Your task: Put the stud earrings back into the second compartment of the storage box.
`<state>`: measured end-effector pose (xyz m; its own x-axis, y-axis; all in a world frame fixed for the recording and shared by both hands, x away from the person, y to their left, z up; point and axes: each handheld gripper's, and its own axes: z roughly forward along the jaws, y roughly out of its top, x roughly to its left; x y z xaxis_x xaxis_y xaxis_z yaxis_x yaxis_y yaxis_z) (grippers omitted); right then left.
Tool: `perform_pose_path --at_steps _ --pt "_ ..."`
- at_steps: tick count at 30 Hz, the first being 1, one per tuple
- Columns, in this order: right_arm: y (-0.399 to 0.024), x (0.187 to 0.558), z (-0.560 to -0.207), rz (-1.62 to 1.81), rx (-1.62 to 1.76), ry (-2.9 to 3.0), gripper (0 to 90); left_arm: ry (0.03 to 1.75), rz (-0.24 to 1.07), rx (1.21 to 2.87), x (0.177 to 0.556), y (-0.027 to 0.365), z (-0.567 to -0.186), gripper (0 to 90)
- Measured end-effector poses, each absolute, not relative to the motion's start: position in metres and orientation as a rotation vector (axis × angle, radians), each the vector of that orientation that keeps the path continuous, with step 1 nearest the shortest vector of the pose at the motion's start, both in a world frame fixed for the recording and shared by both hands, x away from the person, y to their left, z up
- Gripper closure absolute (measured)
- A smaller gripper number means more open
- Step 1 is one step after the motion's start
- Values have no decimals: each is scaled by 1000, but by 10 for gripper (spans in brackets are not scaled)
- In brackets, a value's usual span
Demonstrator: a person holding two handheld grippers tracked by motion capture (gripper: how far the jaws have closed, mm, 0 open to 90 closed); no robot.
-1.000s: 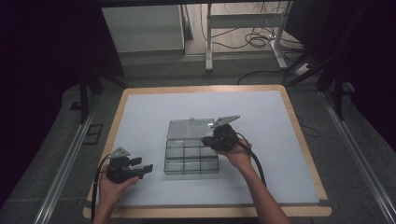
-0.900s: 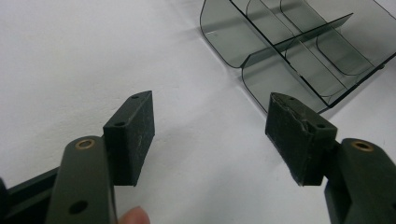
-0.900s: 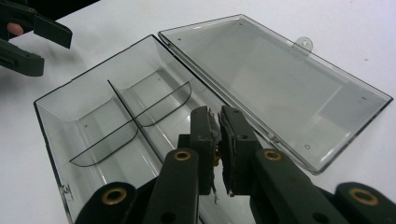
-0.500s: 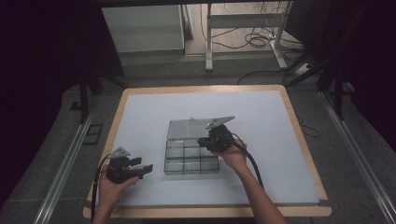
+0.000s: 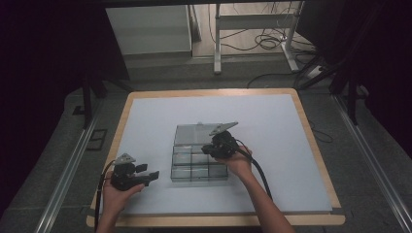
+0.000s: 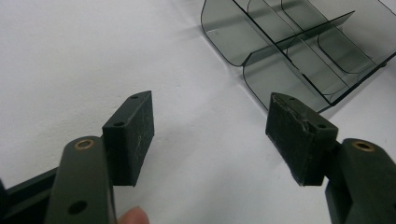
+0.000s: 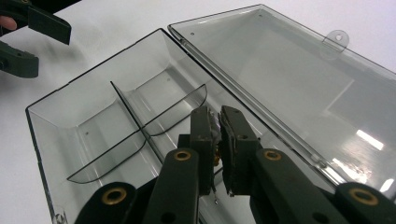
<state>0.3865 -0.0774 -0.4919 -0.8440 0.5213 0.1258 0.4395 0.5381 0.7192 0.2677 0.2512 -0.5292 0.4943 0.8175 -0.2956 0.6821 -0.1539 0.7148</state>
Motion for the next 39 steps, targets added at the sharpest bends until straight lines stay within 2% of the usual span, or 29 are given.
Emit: perform_pose_path --at_steps 25,30,33,39 --pt "-63 386 -506 1143 819 2714 813 1245 201 1896 268 252 -530 329" --pt "-64 384 -503 1157 799 2732 728 1246 202 1894 268 252 -529 329" --pt "-66 380 -498 1177 780 2715 616 1243 199 1896 268 252 -530 329" --pt "-76 372 -484 1232 753 2627 451 1245 199 1893 267 251 -529 329"
